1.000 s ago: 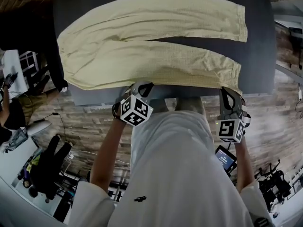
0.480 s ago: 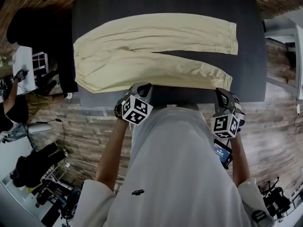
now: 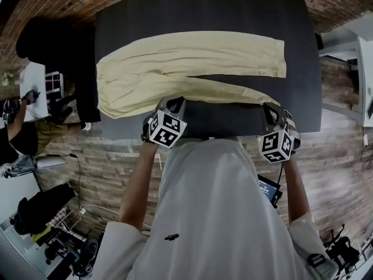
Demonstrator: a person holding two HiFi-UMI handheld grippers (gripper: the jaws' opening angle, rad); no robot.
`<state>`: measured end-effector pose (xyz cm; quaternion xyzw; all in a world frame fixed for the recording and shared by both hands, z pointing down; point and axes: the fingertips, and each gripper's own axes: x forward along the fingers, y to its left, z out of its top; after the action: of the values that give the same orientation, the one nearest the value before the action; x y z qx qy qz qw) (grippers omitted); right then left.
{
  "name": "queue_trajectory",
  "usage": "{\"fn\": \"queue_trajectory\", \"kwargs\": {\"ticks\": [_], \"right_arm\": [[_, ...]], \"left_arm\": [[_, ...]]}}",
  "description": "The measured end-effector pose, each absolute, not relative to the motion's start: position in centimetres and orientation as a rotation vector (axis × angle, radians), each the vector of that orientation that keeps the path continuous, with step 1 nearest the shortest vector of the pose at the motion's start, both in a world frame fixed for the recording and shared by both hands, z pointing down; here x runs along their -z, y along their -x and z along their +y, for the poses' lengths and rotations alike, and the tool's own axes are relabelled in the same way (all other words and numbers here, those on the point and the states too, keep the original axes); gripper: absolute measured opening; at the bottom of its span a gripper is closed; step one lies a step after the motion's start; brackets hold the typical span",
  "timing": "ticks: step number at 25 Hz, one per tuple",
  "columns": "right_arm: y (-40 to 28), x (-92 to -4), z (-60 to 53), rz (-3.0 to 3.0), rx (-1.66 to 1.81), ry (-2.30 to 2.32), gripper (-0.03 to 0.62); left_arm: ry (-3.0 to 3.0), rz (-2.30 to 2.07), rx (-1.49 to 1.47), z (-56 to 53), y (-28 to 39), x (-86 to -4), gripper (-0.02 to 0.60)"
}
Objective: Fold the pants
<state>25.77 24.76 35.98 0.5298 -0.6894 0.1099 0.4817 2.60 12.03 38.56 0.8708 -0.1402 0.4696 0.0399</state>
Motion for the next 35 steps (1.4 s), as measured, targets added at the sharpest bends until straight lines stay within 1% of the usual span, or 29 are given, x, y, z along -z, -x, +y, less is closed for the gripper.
{"fn": "queue_trajectory", "kwargs": {"ticks": [15, 24, 35], "right_arm": [[-30.6, -33.1, 16.0, -1.626, -0.204, -1.270, 0.011], [-33.2, -33.7, 12.0, -1.593, -0.240, -1.248, 0.011], [-35.5, -35.3, 7.0, -1.560, -0.278, -1.171, 0.011]], "left_arm": [[-2.712, -0.491, -1.358, 2.9, -7.7, -37.1, 0.012], [-2.762, -0.475, -1.363, -1.8, -10.3, -36.1, 0.012], [-2.814, -0.397, -1.431, -7.9, -13.5, -37.9, 0.012]]}}
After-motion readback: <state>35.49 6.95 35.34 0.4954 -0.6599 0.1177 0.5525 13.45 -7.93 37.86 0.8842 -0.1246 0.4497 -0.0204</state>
